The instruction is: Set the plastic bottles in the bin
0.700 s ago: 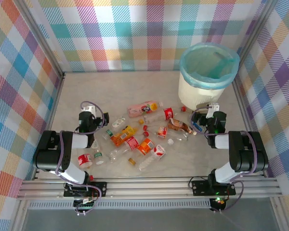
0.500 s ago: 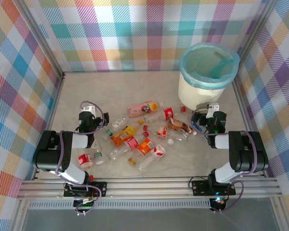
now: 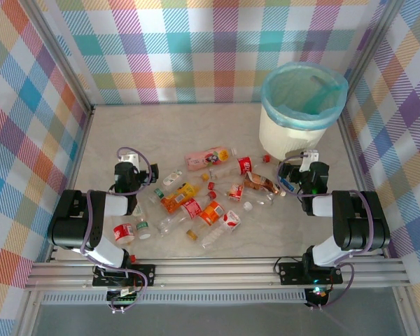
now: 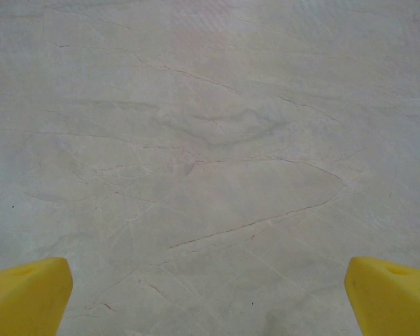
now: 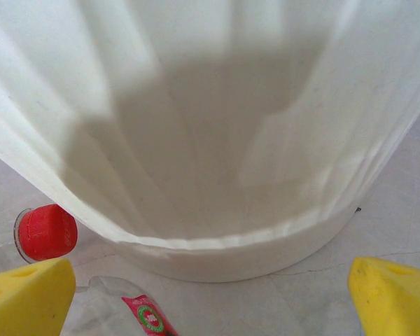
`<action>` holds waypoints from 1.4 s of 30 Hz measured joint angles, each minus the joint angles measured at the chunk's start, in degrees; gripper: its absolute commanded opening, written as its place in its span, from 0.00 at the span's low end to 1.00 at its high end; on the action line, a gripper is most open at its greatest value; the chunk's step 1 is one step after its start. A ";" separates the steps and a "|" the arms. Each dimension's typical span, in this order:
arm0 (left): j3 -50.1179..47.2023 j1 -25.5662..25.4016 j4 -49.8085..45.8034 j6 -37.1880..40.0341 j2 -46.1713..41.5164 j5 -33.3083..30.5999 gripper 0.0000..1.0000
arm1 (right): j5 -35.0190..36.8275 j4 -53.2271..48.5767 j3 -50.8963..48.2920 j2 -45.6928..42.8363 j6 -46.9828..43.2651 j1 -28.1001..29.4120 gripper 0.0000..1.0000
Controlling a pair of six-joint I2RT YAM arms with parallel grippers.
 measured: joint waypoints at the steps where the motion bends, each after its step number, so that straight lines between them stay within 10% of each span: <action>1: 0.00 0.00 0.00 -0.02 0.00 0.00 0.97 | 0.00 0.00 0.00 0.00 0.00 0.00 1.00; 14: -0.04 -0.31 -5.97 0.42 -11.15 0.00 0.93 | -1.18 -3.80 -1.79 -9.79 -1.05 0.02 1.00; 28: 15.91 -8.04 -33.81 -0.66 -31.69 -6.16 0.84 | -6.21 -54.07 7.41 -50.23 8.90 0.11 0.91; 42: 34.25 -21.53 -61.92 6.08 -31.63 7.37 0.75 | -19.41 -90.03 25.94 -45.18 24.72 8.17 0.72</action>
